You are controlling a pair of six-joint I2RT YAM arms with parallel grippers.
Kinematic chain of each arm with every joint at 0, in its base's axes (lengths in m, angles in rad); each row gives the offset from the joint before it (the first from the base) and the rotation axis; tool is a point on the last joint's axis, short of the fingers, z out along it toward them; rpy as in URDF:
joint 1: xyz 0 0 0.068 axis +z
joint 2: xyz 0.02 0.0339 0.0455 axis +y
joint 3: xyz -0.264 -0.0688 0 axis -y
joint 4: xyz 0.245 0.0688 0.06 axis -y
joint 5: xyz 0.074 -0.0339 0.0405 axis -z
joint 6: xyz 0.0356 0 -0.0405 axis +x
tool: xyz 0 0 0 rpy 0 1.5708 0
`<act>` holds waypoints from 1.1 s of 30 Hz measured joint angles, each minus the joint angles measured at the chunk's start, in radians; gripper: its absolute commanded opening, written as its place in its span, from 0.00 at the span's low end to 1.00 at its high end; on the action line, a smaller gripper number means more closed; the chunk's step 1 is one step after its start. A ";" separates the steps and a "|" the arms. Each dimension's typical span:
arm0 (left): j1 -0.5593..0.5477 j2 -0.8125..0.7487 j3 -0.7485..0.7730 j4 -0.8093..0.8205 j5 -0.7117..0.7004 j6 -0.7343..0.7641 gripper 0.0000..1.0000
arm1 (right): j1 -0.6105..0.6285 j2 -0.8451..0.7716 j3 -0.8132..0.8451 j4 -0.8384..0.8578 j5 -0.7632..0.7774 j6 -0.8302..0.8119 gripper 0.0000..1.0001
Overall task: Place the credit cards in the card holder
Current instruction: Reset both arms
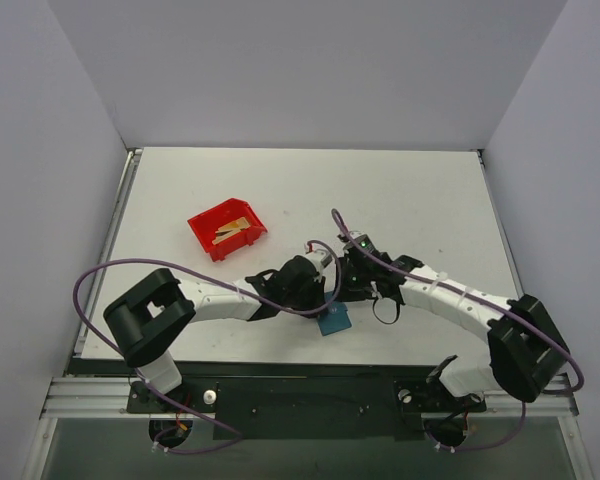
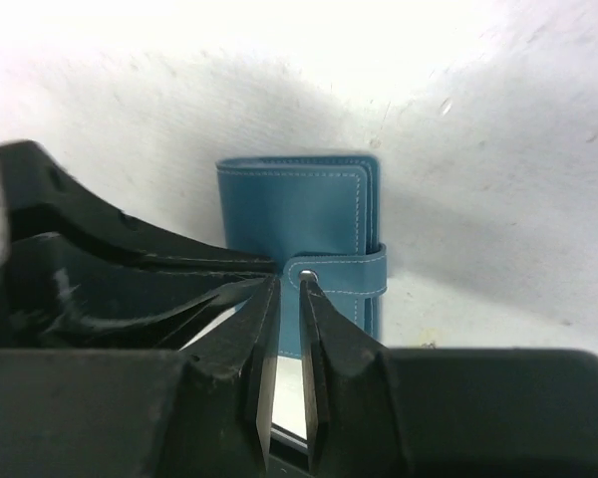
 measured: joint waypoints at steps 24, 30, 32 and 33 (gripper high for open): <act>0.015 -0.438 0.091 -0.327 -0.470 0.045 0.68 | -0.124 -0.333 -0.150 0.049 0.148 0.050 0.79; 0.045 -0.618 0.046 -0.453 -0.684 0.013 0.81 | -0.124 -0.368 -0.149 -0.007 0.267 0.043 0.91; 0.060 -0.640 0.034 -0.508 -0.739 -0.011 0.82 | -0.124 -0.390 -0.149 -0.027 0.305 0.047 0.92; 0.068 -0.645 0.026 -0.530 -0.761 -0.024 0.82 | -0.124 -0.407 -0.149 -0.033 0.324 0.051 0.92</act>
